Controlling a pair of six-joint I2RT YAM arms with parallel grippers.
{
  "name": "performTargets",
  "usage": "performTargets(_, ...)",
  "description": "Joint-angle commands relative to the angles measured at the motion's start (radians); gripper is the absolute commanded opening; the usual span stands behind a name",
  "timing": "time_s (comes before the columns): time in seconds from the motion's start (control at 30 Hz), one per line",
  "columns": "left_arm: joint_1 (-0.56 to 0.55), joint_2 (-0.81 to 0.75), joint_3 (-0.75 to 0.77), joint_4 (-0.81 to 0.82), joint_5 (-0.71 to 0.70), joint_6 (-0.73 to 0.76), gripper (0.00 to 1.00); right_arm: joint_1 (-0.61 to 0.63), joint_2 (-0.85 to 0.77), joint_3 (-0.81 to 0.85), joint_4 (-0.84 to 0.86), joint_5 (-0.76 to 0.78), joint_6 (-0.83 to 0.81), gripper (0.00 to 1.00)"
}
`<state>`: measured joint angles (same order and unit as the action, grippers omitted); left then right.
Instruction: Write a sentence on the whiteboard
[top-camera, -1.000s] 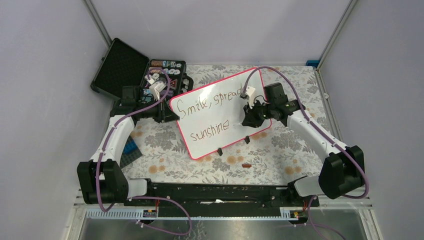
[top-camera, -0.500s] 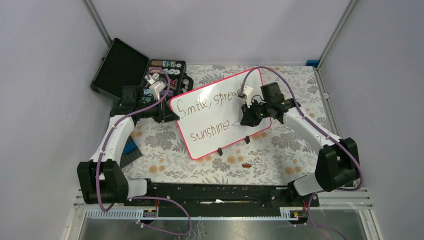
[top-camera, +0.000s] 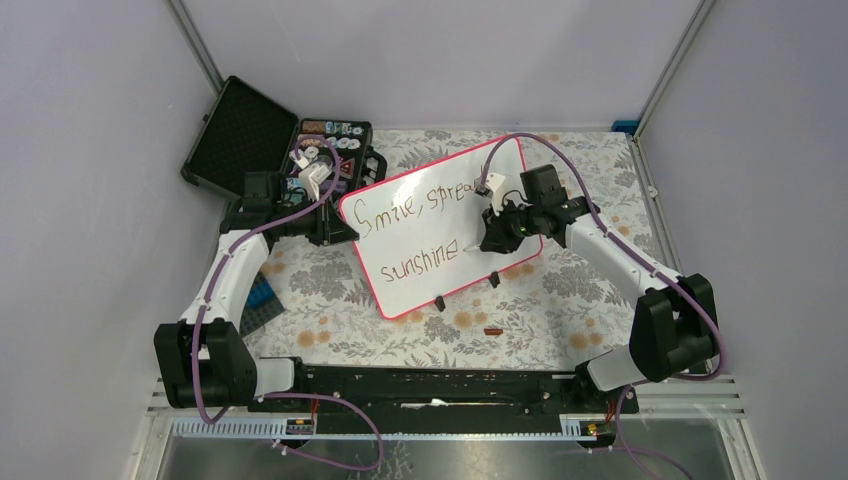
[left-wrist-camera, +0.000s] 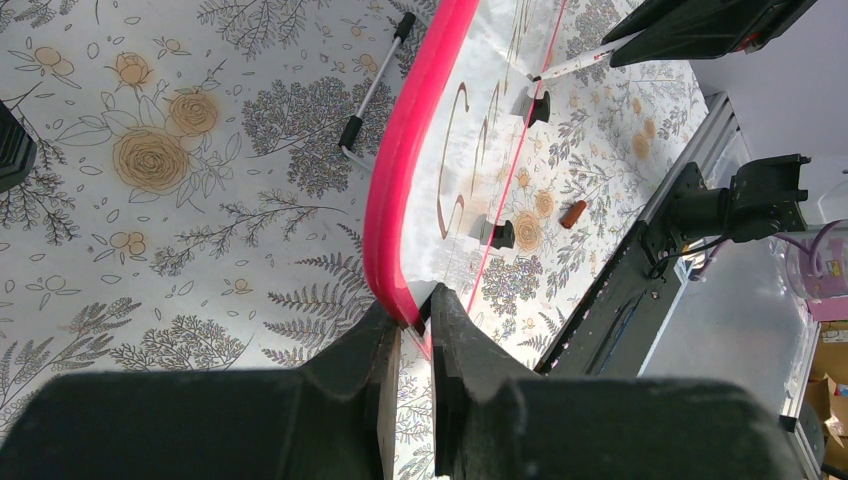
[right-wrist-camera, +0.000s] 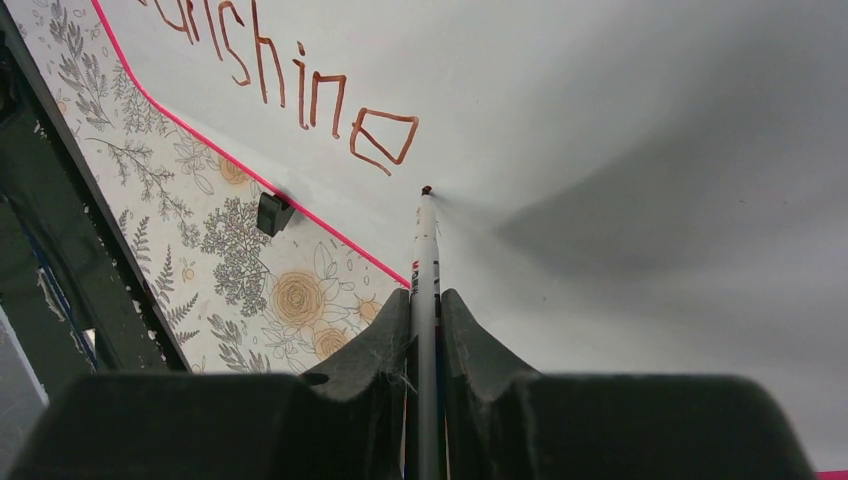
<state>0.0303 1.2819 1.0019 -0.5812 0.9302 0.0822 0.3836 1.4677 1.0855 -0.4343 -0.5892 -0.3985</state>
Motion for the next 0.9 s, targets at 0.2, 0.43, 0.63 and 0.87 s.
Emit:
performTargets(0.2, -0.017, -0.013, 0.028, 0.015, -0.055, 0.061, 0.11, 0.008, -0.052, 0.120, -0.106, -0.106, 0.004, 0.00)
performTargets(0.43, -0.018, -0.038, 0.087, -0.031, -0.093, 0.085, 0.38, 0.009, -0.103, 0.171, -0.186, -0.170, 0.032, 0.00)
performTargets(0.63, -0.016, -0.048, 0.199, -0.111, -0.144, 0.125, 0.57, -0.026, -0.139, 0.177, -0.188, -0.236, 0.073, 0.00)
performTargets(0.87, -0.017, -0.060, 0.331, -0.203, -0.210, 0.186, 0.74, -0.189, -0.184, 0.159, -0.191, -0.344, 0.102, 0.00)
